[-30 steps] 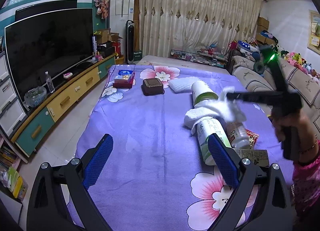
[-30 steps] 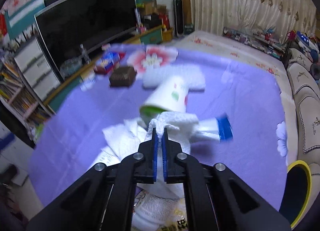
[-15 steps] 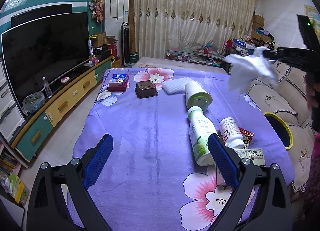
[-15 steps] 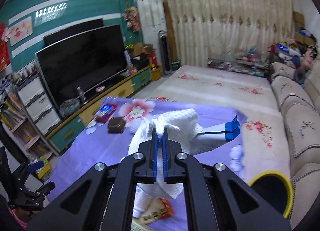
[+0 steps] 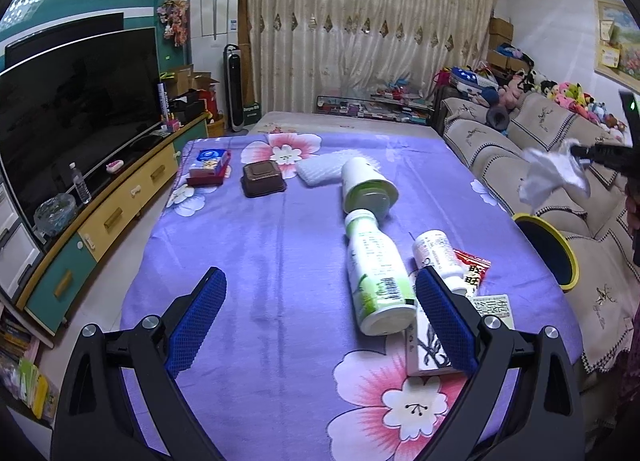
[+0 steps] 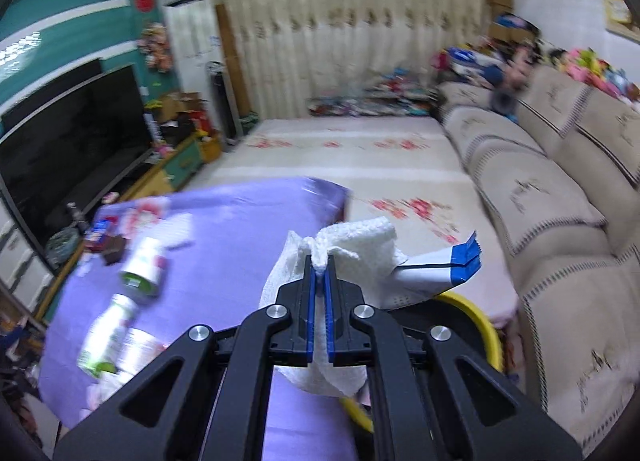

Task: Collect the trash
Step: 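Carry the tissues into the bin and open the right gripper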

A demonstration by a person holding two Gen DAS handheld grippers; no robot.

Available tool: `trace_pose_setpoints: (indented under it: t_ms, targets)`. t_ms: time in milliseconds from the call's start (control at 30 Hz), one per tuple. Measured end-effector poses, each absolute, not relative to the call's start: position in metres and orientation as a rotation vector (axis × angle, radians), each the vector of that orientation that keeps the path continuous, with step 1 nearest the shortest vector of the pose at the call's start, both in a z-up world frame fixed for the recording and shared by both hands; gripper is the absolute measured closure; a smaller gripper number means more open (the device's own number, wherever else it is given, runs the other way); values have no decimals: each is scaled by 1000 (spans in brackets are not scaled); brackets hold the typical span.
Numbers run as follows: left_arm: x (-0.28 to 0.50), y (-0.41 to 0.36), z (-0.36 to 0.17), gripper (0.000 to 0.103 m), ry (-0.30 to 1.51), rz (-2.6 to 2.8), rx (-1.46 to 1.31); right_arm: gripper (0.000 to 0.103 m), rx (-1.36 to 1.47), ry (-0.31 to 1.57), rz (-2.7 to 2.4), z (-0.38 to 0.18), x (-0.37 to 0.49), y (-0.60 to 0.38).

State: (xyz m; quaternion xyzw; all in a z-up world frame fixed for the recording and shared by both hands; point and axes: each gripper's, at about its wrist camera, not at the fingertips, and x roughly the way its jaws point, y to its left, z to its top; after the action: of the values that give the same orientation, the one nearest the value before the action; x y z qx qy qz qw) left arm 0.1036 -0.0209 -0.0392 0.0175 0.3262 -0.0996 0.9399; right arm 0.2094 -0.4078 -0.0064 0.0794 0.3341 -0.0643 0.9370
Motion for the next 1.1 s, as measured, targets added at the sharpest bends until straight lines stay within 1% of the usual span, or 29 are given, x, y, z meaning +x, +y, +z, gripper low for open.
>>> trace_pose_setpoints:
  t_ms: [333,533,567,667,933,1100]
  targets:
    - [117,-53,-44,9,693,-237,78,98,281,870,-296,-115,216,-496]
    - [124,-65,-47,9,703,-246,92,97,311,931,-315,-149,229,-510]
    - [125,-67,-48,9,705,-249,94,94,316,935,-312,-152,231,-511]
    - [126,-72,-51,9,711,-257,102,81,320,941,-320,-157,233,-513]
    - [132,-75,-57,9,725,-266,107,81,321,919,-311,-143,224,-505]
    - [147,-76,-72,9,769,-242,110,81,301,892,-292,-133,214,-492]
